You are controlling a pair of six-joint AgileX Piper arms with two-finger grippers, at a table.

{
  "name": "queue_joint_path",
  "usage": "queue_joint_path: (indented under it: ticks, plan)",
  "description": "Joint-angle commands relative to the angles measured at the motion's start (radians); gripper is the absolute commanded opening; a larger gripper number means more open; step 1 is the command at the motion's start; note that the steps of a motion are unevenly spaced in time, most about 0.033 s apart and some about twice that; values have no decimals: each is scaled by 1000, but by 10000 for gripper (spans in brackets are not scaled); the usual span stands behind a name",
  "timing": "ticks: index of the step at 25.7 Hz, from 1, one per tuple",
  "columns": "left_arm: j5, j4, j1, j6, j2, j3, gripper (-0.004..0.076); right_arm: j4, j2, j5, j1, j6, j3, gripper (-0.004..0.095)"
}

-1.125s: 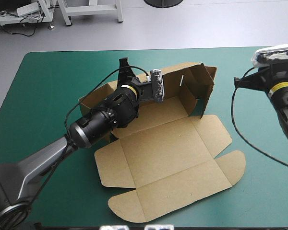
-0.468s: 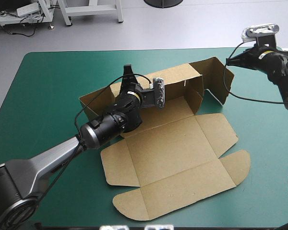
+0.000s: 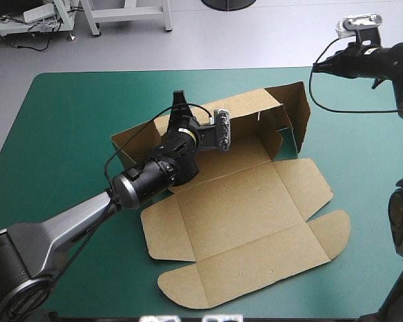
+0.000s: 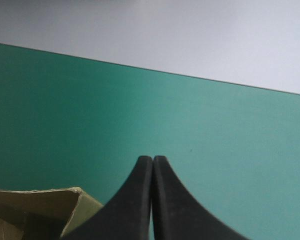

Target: Fold the box

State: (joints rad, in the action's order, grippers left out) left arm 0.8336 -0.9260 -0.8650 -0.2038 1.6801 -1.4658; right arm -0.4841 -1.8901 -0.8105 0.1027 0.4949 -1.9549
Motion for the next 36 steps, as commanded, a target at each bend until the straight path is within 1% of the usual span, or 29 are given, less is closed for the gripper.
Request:
queue_joint_path:
  ticks: [1, 7, 10, 16, 20, 22, 25, 30, 33, 36]
  plan:
    - [4, 7, -6, 6, -38, -16, -6, -93, -26, -26, 7, 29, -71, -25]
    - [12, 14, -6, 6, -38, -16, -6, -299, -105, -79, 7, 115, -75, -25]
    - [12, 21, -6, 6, -38, -16, -6, -356, -119, -115, 7, 150, -73, -25]
    - [12, 23, -6, 6, -38, -16, -6, -355, -121, -231, 7, 190, -73, -25]
    - [12, 30, -6, 6, -38, -16, -6, -360, -121, -388, 7, 227, -73, -25]
    - [14, 30, -6, 6, -36, -16, -6, -354, -121, -439, 7, 233, -73, -25]
    - [24, 30, -6, 6, -36, -16, -6, -351, -101, -439, 7, 226, -69, -25]
    - [31, 30, -6, 6, -26, -16, -6, -287, -67, -439, 3, 177, -65, -25]
    - [29, 30, -6, 6, -8, -16, -6, -250, -53, -439, -2, 173, -35, -25]
    - [25, 32, -6, 11, 3, -16, -6, -246, -53, -439, -2, 181, -33, -25]
